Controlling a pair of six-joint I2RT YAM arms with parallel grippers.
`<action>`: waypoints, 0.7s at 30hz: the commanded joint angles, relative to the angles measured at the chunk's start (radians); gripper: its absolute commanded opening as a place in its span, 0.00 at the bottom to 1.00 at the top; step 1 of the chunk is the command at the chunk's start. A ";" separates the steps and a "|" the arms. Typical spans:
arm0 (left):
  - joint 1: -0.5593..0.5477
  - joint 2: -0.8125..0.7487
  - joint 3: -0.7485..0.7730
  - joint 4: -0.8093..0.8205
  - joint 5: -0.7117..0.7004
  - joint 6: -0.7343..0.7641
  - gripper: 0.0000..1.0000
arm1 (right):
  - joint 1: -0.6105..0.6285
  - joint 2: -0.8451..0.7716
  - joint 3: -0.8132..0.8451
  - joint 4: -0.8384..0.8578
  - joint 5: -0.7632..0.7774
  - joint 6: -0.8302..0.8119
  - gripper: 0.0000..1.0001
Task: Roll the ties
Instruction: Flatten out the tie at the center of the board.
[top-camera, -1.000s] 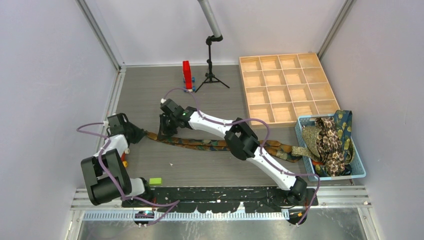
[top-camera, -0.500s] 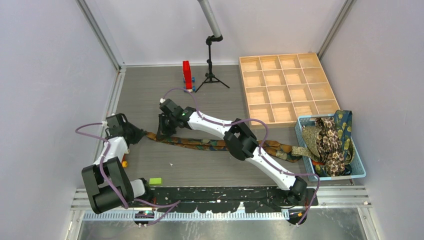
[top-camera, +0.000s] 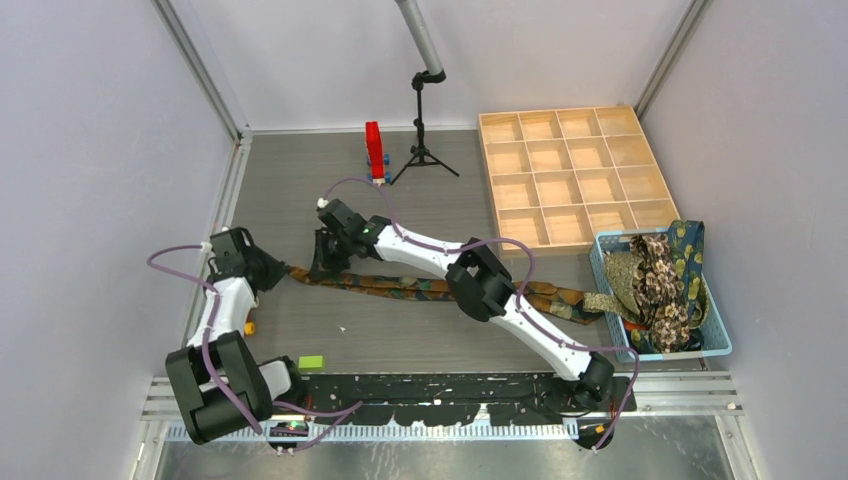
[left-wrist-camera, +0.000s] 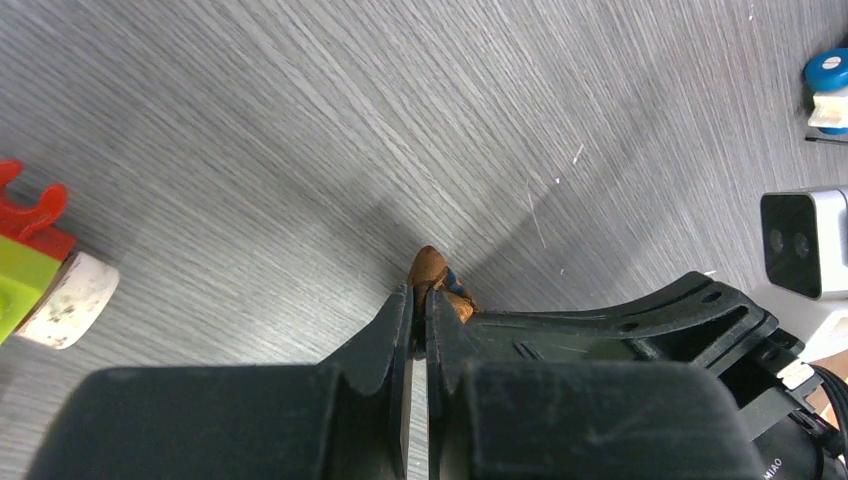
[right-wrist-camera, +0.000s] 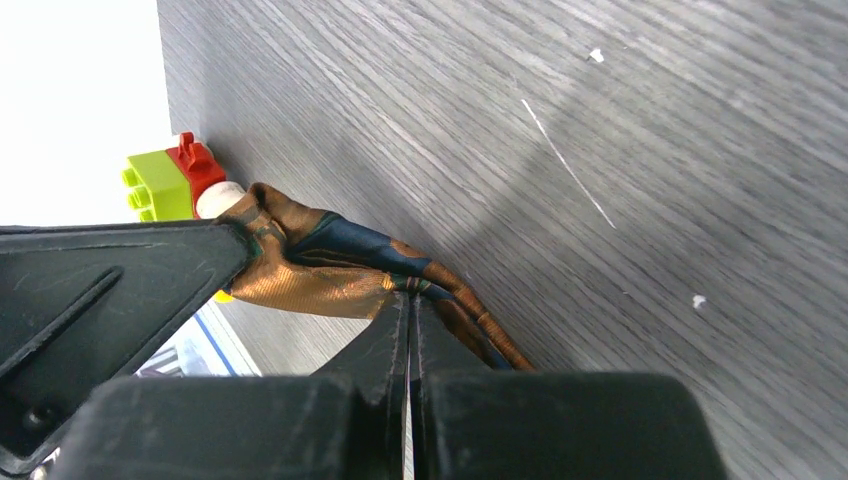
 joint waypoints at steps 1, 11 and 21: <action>0.006 -0.064 0.046 -0.053 -0.033 0.046 0.00 | 0.004 0.027 0.035 -0.005 0.009 -0.031 0.00; 0.006 -0.168 0.028 -0.070 0.070 0.009 0.08 | 0.004 0.032 0.037 -0.013 0.041 -0.068 0.00; 0.005 -0.161 -0.013 -0.042 0.112 0.012 0.08 | -0.006 -0.055 0.011 -0.057 0.062 -0.145 0.00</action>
